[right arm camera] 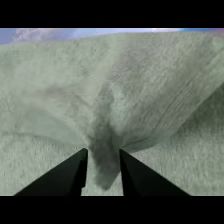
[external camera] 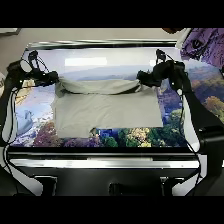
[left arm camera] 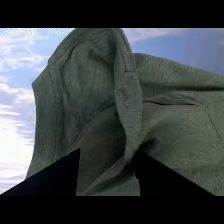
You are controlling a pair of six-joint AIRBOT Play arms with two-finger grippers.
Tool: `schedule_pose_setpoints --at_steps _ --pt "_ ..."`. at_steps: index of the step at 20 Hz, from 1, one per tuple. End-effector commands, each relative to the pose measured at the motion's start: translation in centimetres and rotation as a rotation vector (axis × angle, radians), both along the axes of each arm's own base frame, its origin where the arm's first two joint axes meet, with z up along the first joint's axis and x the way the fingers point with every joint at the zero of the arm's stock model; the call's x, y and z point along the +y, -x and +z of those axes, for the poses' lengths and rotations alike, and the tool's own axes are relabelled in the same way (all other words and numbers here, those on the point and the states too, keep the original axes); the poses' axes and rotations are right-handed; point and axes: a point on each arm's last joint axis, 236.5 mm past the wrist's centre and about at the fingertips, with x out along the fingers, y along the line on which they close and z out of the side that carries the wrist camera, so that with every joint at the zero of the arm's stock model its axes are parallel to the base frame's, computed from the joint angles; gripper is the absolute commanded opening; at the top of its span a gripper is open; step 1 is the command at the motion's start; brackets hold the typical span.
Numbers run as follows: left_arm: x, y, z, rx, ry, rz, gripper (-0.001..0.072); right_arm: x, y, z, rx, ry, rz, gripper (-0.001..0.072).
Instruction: Fold the clothes and pants, and hang the long-sleeved shirts on hangers.
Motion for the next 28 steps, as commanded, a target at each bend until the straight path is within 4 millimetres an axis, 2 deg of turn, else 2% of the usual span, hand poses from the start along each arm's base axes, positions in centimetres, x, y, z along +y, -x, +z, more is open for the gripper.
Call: schedule_pose_setpoints --at_steps 1,2,4,5,6,8,10,12,14,17,20,25,27,28 --pt "2.3 4.2 2.8 0.099 0.005 -0.030 0.0403 -2.0 3.5 3.2 0.030 -0.009 0.157 0.0390" --pt "3.2 5.9 3.9 0.134 0.032 -0.012 0.0403 -4.0 4.8 4.5 0.034 0.018 0.190 0.0432" --pt "3.9 8.4 5.6 0.148 0.121 0.001 0.0403 -8.4 8.2 6.0 0.092 0.059 0.241 0.0437" --pt "4.3 9.7 5.7 0.154 0.139 0.014 0.0403 -10.2 9.0 7.1 0.089 -0.027 0.173 0.0441" --pt "4.9 11.4 5.4 0.177 0.154 0.040 0.0402 -11.9 10.2 7.3 0.094 -0.077 0.146 0.0490" --pt "5.6 15.0 4.0 0.225 0.175 0.091 0.0402 -15.2 13.1 5.2 0.154 -0.144 0.037 0.0505" --pt "5.8 18.3 2.4 0.282 0.198 0.126 0.0401 -16.5 16.8 0.8 0.267 -0.200 -0.031 0.0505" --pt "5.5 20.2 1.0 0.331 0.214 0.138 0.0401 -15.9 19.1 -3.2 0.349 -0.235 -0.042 0.0505" --pt "5.0 20.8 0.2 0.364 0.226 0.133 0.0400 -15.5 20.5 -6.5 0.383 -0.240 -0.058 0.0504" --pt "5.0 20.8 0.2 0.364 0.225 0.132 0.0391 -14.8 21.9 -9.4 0.400 -0.247 -0.067 0.0504" --pt "5.1 20.8 0.2 0.363 0.225 0.134 0.0391 -14.0 22.6 -11.1 0.423 -0.282 -0.055 0.0502" --pt "5.1 21.0 0.1 0.379 0.240 0.168 0.0397 -13.0 21.0 -12.1 0.384 -0.360 -0.069 0.0486" --pt "5.1 21.0 0.1 0.377 0.235 0.161 0.0460 -12.0 21.4 -12.7 0.419 -0.377 -0.046 0.0482" --pt "5.2 20.8 0.1 0.368 0.233 0.163 0.0460 -11.3 21.7 -13.1 0.434 -0.372 -0.024 0.0480"
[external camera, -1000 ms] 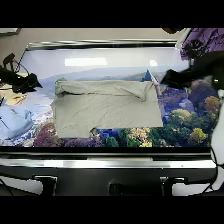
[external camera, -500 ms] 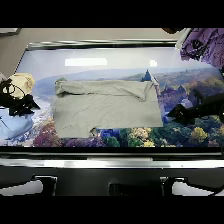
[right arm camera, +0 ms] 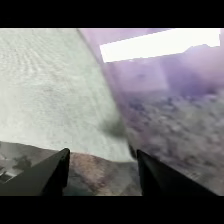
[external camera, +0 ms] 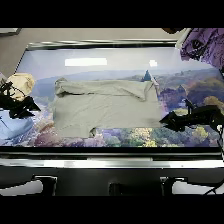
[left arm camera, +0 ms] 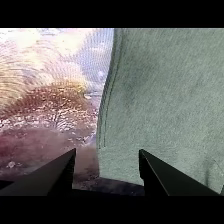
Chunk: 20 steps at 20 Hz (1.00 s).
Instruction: Fold the clothes and pants, and hang the long-sleeved shirts on hangers.
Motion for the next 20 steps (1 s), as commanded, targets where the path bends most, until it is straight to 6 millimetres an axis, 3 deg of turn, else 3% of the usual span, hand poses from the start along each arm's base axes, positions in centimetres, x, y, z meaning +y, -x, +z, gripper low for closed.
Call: schedule_pose_setpoints --at_steps 1,2,3,4,8,12,16,20 --pt "0.3 -0.4 0.0 -0.015 -0.008 0.010 0.0460 1.6 0.2 -1.3 0.016 -0.010 0.044 0.0430" --pt "0.3 -0.5 0.0 -0.023 -0.012 0.008 0.0460 2.2 0.1 -1.5 0.010 0.000 0.062 0.0367" --pt "0.3 -0.4 0.0 -0.031 -0.016 -0.007 0.0460 2.4 -0.1 -1.5 0.004 0.008 0.071 0.0236" --pt "0.4 -0.1 -0.1 -0.041 -0.022 -0.017 0.0460 2.5 -0.1 -1.5 0.002 0.011 0.074 0.0054" --pt "0.9 2.7 -2.4 -0.128 0.000 0.019 0.0460 2.3 -0.2 -1.2 -0.010 0.024 0.075 0.0035" --pt "-3.3 6.1 -6.8 -0.113 0.205 0.024 0.0460 2.4 -0.2 0.5 -0.060 0.034 0.112 0.0034" --pt "-5.2 6.8 -9.3 -0.104 0.206 0.019 0.0460 2.3 -0.5 1.9 -0.076 0.042 0.086 0.0034" --pt "-6.2 6.1 -11.1 -0.097 0.187 -0.009 0.0460 2.2 -0.7 2.9 -0.091 0.049 0.070 0.0033"
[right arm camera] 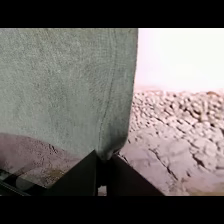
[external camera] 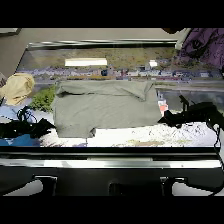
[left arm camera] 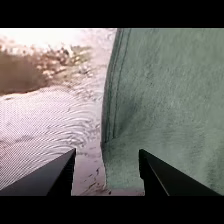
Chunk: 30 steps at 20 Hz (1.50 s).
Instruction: Fold the clothes and pants, and hang the long-sleeved shirts on hangers.
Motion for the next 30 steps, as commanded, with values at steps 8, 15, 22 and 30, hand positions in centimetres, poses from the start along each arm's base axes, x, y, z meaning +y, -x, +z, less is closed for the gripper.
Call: schedule_pose_setpoints --at_steps 8,15,22,30 --pt "-2.0 -2.3 -1.8 -0.043 -0.015 -0.067 0.0018 0.4 -0.2 3.9 -0.073 0.005 -0.013 0.0033" --pt "-0.2 -15.4 19.2 -0.533 -0.151 -0.073 0.0015 4.8 -7.9 16.3 -0.462 0.158 0.092 0.0032" --pt "2.8 -13.5 50.7 -1.093 -0.510 0.036 0.0015 2.8 -7.8 46.4 -1.072 0.433 -0.019 0.0032" --pt "4.4 4.5 60.1 -1.256 -0.737 0.338 0.0015 2.5 9.8 59.3 -1.361 0.420 -0.200 0.0033"
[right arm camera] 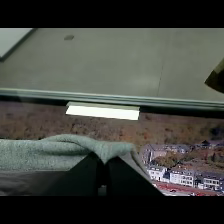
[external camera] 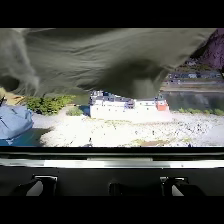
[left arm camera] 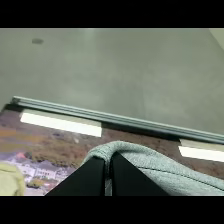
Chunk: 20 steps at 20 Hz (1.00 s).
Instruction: Fold the clothes and pants, and hang the long-sleeved shirts on hangers.
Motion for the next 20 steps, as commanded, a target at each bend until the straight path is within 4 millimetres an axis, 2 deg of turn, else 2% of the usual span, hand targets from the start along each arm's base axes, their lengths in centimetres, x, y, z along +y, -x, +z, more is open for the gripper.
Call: schedule_pose_setpoints --at_steps 1,3,5,7,8,10,12,14,17,20 --pt "1.3 7.8 2.7 -0.105 -0.003 0.154 0.0015 -0.7 6.0 2.9 -0.075 -0.061 -0.052 0.0033" --pt "1.4 9.6 3.2 -0.125 -0.021 0.180 0.0015 -0.7 6.1 2.7 -0.065 -0.082 -0.055 0.0033" --pt "1.4 9.4 3.0 -0.114 -0.017 0.173 0.0015 -0.9 4.6 1.8 -0.025 -0.089 -0.064 0.0033" --pt "1.1 6.3 0.5 -0.026 -0.009 0.126 0.0015 -1.4 1.6 -0.7 0.070 -0.081 -0.077 0.0033" --pt "0.7 3.9 -1.7 0.045 0.008 0.080 0.0015 -1.5 -0.5 -2.9 0.149 -0.073 -0.080 0.0033" --pt "0.5 -1.5 -7.8 0.227 0.040 -0.002 0.0015 -1.7 -5.3 -8.4 0.335 -0.062 -0.077 0.0033" --pt "1.2 -6.8 -14.8 0.406 0.097 -0.042 0.0015 -2.0 -10.5 -15.1 0.515 -0.058 -0.079 0.0033" --pt "1.4 -11.8 -22.5 0.580 0.130 -0.077 0.0016 -2.3 -15.1 -22.6 0.671 -0.038 -0.074 0.0033" --pt "-0.7 -19.0 -33.9 0.755 0.111 -0.171 0.0015 -2.9 -20.8 -32.9 0.841 -0.039 -0.082 0.0033" --pt "-3.1 -24.1 -43.2 0.823 0.110 -0.208 0.0015 -3.3 -25.2 -40.6 0.902 -0.051 -0.100 0.0033"
